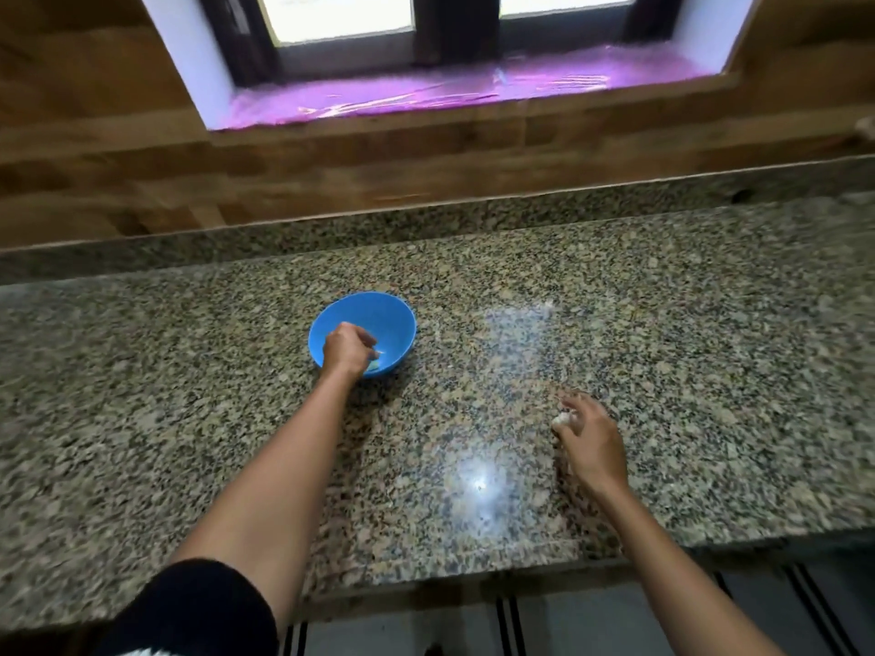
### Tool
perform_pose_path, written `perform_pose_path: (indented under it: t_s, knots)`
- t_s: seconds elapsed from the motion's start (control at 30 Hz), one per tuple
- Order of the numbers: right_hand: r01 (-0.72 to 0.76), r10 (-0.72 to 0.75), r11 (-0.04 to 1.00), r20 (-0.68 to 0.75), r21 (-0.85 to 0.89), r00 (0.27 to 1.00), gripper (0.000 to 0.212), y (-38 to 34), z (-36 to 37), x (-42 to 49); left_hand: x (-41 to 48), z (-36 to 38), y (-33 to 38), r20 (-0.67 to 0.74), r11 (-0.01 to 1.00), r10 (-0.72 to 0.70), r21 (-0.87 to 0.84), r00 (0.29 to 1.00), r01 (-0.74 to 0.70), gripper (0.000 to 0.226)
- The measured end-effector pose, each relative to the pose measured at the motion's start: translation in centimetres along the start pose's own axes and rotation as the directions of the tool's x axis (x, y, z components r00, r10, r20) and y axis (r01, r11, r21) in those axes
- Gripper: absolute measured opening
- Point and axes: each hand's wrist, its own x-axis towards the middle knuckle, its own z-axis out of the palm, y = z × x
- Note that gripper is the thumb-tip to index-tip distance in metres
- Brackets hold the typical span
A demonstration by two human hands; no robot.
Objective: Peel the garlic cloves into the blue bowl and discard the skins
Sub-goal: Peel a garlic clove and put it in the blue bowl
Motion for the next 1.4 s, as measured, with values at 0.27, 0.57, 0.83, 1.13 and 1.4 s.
perform_pose_path:
  t_s: [0.27,0.57,0.83,1.13,1.4]
  knots:
    - [-0.102,0.112,0.980,-0.051,0.173,0.992,0.033,0.1,0.6,-0.4,-8.9,2.3,3.1,-0.211,0.874,0.370,-0.251,0.905,-0.416,0.024]
    - [-0.431,0.108,0.406,0.426,0.806,0.898,0.040,-4.3,2.5,-2.5,-14.6,9.1,2.3,0.386,0.677,0.221,-0.722,0.896,0.143,0.033]
    - [-0.495,0.049,0.390,0.520,0.776,0.853,0.028,-5.1,3.4,-3.5,-14.5,7.5,-0.2,0.175,0.789,0.319,-0.593,0.932,-0.158,0.020]
    - [-0.588,0.115,0.280,0.581,0.759,0.806,0.023,-6.3,3.8,-4.4,-13.6,5.6,-0.8,0.140,0.780,0.573,-0.396,0.807,-0.485,0.013]
    - [-0.624,0.191,0.246,0.594,0.742,0.781,0.019,-6.9,4.6,-4.9,-11.8,5.1,-1.9,0.291,0.702,0.712,-0.309,0.639,-0.641,0.008]
